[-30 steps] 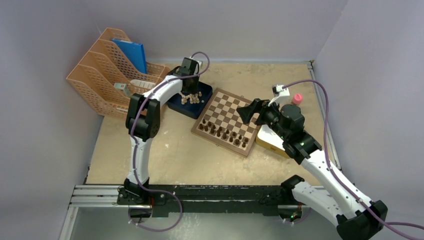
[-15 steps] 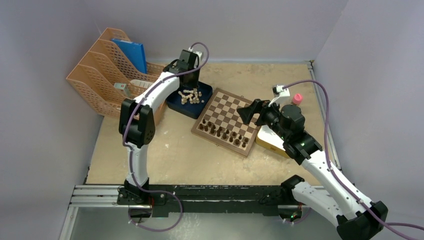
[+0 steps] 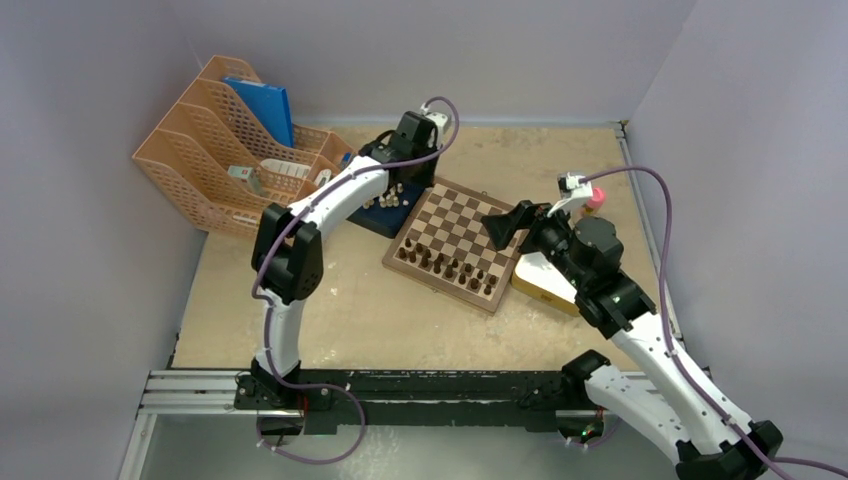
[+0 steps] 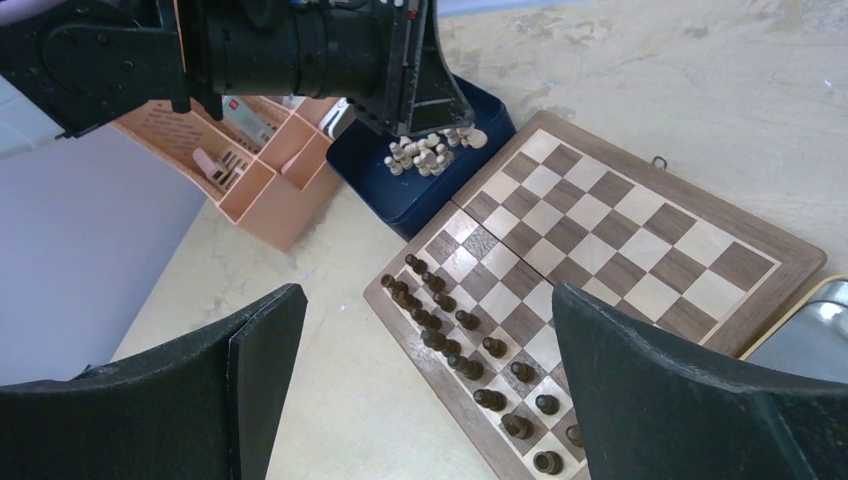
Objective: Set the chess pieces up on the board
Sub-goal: Place the chess piece on the chessboard.
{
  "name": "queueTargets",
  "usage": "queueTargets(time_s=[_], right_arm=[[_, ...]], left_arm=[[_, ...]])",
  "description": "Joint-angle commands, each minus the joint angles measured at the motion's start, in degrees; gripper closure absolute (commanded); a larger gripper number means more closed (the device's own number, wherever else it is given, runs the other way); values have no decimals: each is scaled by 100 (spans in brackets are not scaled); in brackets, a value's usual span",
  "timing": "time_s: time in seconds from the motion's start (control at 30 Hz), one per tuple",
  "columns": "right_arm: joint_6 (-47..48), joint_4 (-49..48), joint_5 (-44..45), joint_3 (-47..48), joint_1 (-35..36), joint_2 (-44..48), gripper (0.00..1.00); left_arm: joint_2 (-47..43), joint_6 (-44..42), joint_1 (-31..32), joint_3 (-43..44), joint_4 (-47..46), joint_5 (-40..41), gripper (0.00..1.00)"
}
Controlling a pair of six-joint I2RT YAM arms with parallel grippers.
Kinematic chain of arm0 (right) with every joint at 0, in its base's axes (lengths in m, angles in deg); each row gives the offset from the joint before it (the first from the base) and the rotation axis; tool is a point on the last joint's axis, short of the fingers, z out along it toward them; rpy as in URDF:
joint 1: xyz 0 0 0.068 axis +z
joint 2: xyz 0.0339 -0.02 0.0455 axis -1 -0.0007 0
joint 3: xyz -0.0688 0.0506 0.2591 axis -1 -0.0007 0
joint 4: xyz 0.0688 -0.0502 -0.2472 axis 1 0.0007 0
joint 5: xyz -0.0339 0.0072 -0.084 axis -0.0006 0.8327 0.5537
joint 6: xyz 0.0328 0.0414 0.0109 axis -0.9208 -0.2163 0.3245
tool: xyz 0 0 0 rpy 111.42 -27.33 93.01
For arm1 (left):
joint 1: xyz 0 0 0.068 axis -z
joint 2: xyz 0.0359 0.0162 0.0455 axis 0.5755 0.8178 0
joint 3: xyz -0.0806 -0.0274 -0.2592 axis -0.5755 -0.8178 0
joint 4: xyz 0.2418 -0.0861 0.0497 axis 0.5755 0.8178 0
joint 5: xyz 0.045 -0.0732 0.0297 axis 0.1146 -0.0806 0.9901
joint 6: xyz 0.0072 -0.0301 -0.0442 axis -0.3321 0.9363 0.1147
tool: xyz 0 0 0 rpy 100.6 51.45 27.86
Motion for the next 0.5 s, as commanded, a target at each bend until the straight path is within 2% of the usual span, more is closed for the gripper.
queueTargets(time_s=[0.0, 0.47], right_arm=[[82, -113, 128, 152, 21, 166, 5], [119, 88, 234, 186, 26, 325, 5]], left_arm=[[6, -77, 198, 174, -569, -20, 95], [1096, -113, 466, 919, -826, -217, 94]])
